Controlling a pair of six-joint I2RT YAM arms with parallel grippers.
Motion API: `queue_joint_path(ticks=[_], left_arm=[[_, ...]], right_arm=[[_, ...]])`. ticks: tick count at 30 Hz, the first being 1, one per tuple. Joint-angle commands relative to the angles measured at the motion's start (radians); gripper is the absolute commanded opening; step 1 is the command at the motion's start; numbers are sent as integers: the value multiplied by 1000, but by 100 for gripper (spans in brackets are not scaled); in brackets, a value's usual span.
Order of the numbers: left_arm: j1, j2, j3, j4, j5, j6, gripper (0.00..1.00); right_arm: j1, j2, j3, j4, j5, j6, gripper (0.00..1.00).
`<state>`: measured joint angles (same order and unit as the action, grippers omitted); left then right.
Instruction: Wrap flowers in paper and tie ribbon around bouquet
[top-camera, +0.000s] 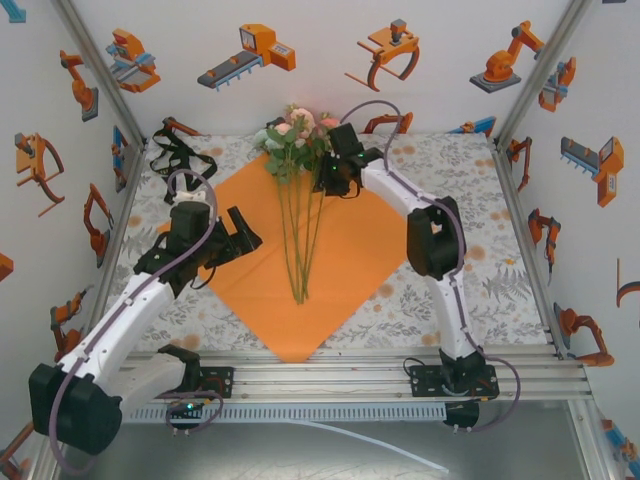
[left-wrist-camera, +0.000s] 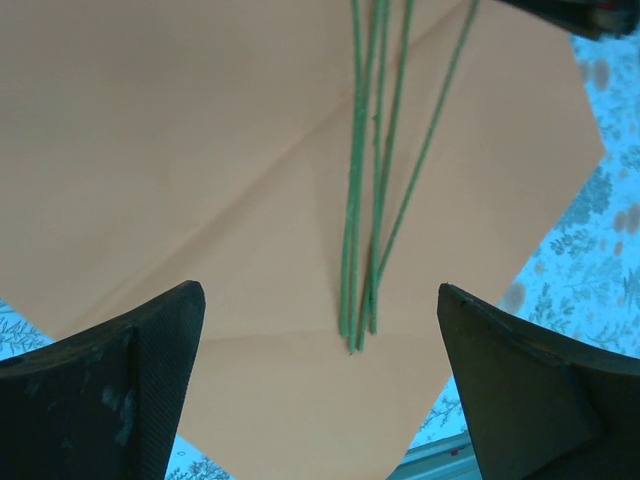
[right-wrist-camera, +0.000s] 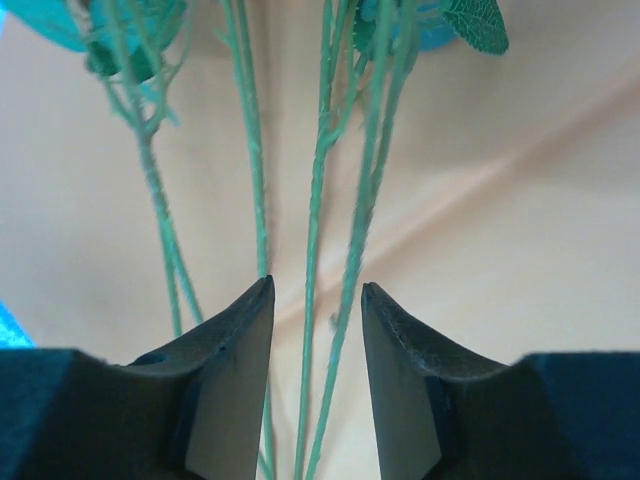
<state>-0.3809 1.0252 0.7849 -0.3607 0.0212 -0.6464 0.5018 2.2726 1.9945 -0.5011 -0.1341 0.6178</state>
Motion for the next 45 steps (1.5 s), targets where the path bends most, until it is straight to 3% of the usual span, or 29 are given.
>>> queue_joint_path(ticks=[1, 4, 6, 9, 11, 21, 28, 40, 43, 45], left_arm=[[21, 43, -4, 5, -21, -22, 74], [42, 112, -12, 48, -5, -15, 38], [56, 170, -10, 74, -10, -11, 15], [74, 257, -1, 114, -7, 1, 0], [81, 309, 5, 136, -11, 4, 0], [86, 539, 36, 237, 21, 10, 0], [83, 657, 80, 303, 93, -4, 0], [2, 782, 221, 390, 152, -38, 0], [-10, 733, 226, 382, 130, -21, 10], [-13, 674, 219, 358, 97, -1, 18]], right_arm=[[-42, -162, -128, 64, 15, -30, 39], [-70, -284, -356, 170, 60, -9, 36], [-92, -334, -492, 240, 83, 12, 26], [-122, -347, -593, 276, 73, 28, 5], [-131, -343, -628, 292, 81, 28, 0], [-155, -259, -666, 325, 133, 66, 0], [-225, -223, -669, 326, 156, 112, 0], [-398, -96, -416, 204, 145, -1, 0], [-404, -142, -391, 201, 117, -30, 0], [-395, -182, -408, 231, 31, -24, 0]])
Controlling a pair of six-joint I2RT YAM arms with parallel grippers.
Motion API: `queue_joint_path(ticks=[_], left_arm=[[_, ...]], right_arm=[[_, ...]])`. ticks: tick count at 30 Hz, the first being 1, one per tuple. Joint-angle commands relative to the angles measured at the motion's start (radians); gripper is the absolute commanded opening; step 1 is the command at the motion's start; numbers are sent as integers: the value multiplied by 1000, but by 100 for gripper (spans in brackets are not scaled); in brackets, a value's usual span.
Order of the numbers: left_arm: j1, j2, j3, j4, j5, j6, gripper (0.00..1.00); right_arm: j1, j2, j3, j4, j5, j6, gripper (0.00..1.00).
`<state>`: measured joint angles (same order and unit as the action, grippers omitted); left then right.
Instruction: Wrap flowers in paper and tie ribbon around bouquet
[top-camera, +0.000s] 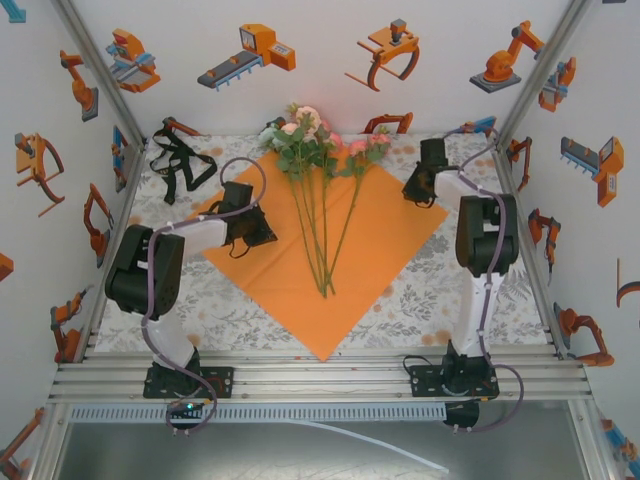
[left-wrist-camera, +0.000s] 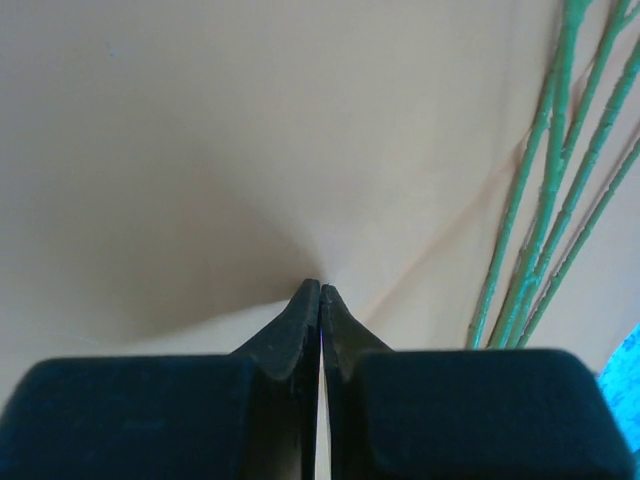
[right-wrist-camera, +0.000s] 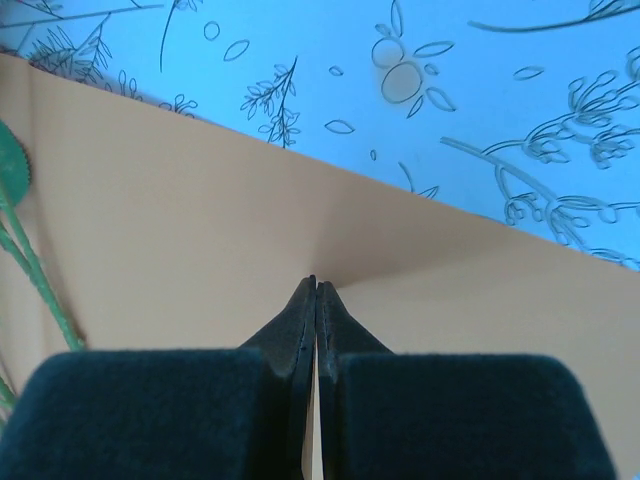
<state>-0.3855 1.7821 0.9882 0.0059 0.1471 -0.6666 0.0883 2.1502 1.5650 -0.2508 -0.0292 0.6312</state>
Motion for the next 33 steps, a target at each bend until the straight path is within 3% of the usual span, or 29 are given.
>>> queue_joint_path(ticks=[1, 4, 8, 12, 19, 25, 33], left_arm=[[-7, -121, 11, -28, -48, 33, 23], [-9, -242, -20, -70, -72, 83, 35], [-32, -407, -75, -98, -9, 164, 48], [-84, -544, -121, -134, 24, 207, 56], [-121, -726, -199, -197, -15, 201, 66], [-121, -767, -218, -225, -36, 211, 70], [-120, -754, -219, -204, -18, 215, 71]], right_arm=[[31, -78, 12, -6, -127, -27, 5], [85, -113, -28, 42, -206, 13, 18], [181, -91, -26, 66, -160, 44, 29], [249, -12, 67, 6, -72, 50, 31], [316, 104, 228, -106, 56, 6, 37], [344, 131, 261, -163, 156, -25, 39], [345, 151, 268, -172, 131, -34, 41]])
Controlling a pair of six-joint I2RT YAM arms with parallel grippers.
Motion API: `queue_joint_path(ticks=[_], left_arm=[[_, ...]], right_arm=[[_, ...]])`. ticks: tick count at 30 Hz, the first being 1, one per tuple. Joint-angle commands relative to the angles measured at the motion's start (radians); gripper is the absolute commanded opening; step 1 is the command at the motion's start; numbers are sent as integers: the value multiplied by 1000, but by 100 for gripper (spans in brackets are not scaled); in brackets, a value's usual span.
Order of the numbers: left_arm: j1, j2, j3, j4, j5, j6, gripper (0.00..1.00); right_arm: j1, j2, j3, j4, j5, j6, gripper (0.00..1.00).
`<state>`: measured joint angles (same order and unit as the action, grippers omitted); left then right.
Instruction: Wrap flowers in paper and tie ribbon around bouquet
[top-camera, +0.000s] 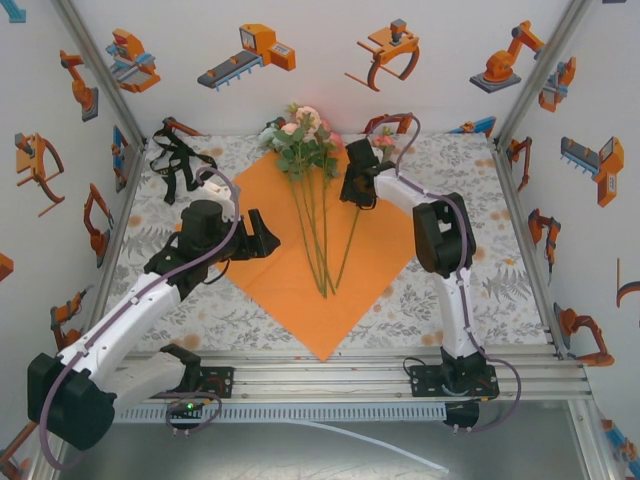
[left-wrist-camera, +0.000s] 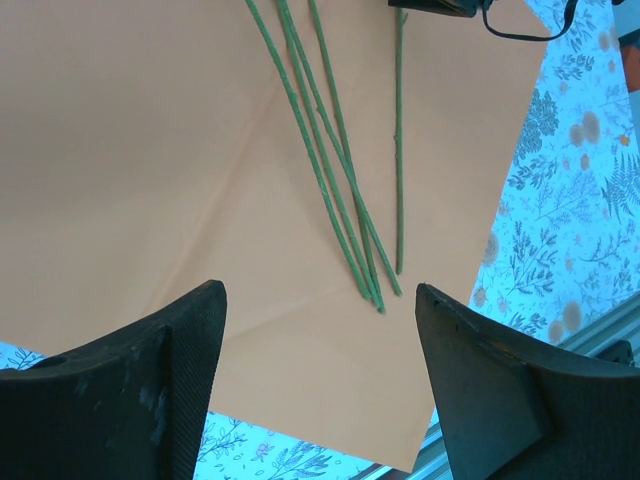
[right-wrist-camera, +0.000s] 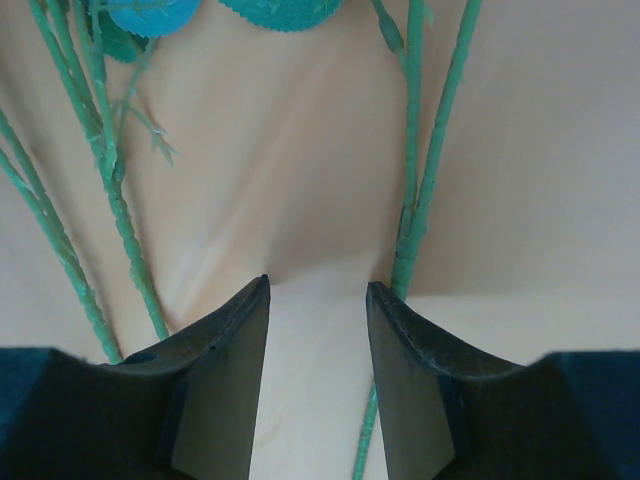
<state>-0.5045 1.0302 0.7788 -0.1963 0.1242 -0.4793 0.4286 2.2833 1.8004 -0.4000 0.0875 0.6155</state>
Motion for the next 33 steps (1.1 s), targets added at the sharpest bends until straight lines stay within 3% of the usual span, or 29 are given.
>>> queue_joint_path(ticks=[1, 5, 11, 16, 25, 28, 33], left_arm=[[-2, -3, -11, -2, 2, 30, 71], [-1, -3, -15, -3, -6, 34, 71], [-1, -13, -21, 2, 2, 33, 72], [-1, -44, -27, 4, 7, 45, 72], [-1, -62, -25, 21, 41, 48, 74], [-1, -63, -26, 17, 46, 44, 78], [-1, -69, -30, 22, 36, 35, 88]], right_arm=[[4, 8, 31, -20, 2, -24, 41], [3, -68, 8, -11, 19, -47, 42], [-8, -124, -77, -3, 170, -66, 44], [-23, -101, -97, 3, 136, -62, 45], [-23, -19, -22, -4, 34, -50, 24], [-23, 0, -5, -16, 25, -51, 20], [-22, -7, -10, -11, 1, -49, 5]])
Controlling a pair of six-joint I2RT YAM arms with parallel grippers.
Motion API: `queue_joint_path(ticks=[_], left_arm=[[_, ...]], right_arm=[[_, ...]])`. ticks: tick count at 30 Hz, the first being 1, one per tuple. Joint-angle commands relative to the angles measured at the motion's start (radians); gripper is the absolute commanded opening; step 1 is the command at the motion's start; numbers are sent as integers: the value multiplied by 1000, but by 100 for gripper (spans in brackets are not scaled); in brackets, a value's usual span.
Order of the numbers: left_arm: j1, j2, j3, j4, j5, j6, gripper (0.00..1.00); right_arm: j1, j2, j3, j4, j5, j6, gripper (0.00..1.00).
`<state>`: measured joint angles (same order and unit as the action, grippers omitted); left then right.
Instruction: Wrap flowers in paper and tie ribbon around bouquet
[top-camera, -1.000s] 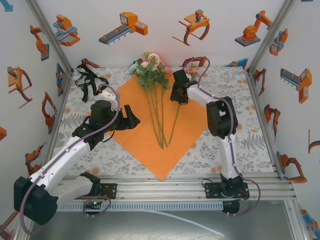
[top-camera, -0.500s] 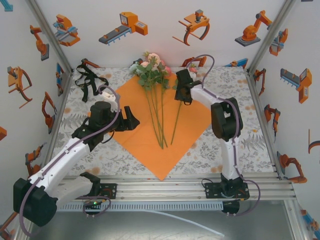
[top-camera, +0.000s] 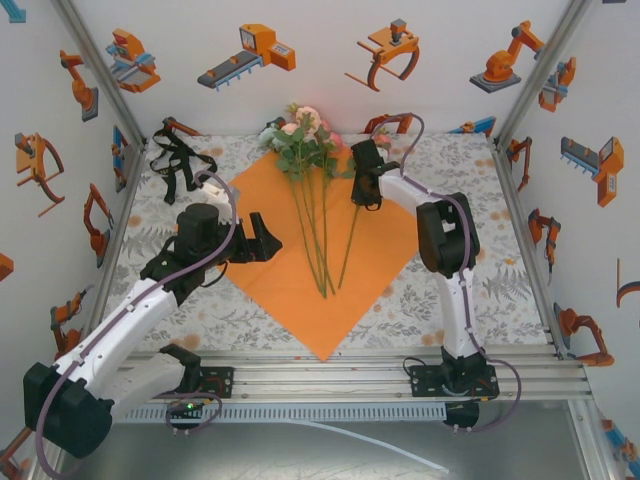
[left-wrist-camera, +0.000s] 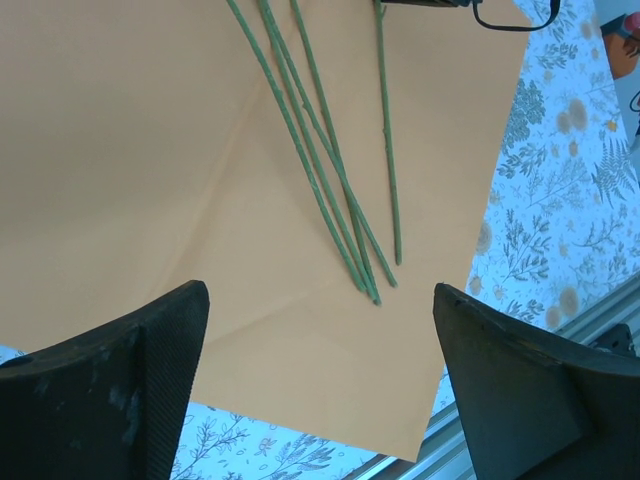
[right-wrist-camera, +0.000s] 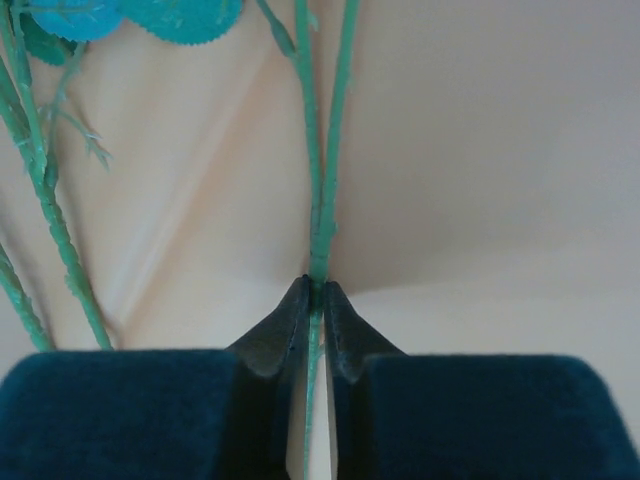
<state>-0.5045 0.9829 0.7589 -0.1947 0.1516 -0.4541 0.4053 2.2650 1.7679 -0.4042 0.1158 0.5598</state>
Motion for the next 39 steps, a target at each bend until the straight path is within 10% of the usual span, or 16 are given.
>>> queue_joint_path(ticks=[1, 12, 23, 39], left_arm=[[-1, -22, -10, 24, 8, 10, 89], [-1, -3, -8, 31, 8, -5, 95], [-1, -10, -41, -8, 37, -64, 95], [-2, -114, -248, -205, -85, -498, 93]], right_arm=[[4, 10, 22, -6, -35, 8, 4], [92, 50, 105, 31, -92, 66, 1], [94, -72, 57, -18, -65, 32, 29], [311, -862, -1022, 158, -102, 558, 43]])
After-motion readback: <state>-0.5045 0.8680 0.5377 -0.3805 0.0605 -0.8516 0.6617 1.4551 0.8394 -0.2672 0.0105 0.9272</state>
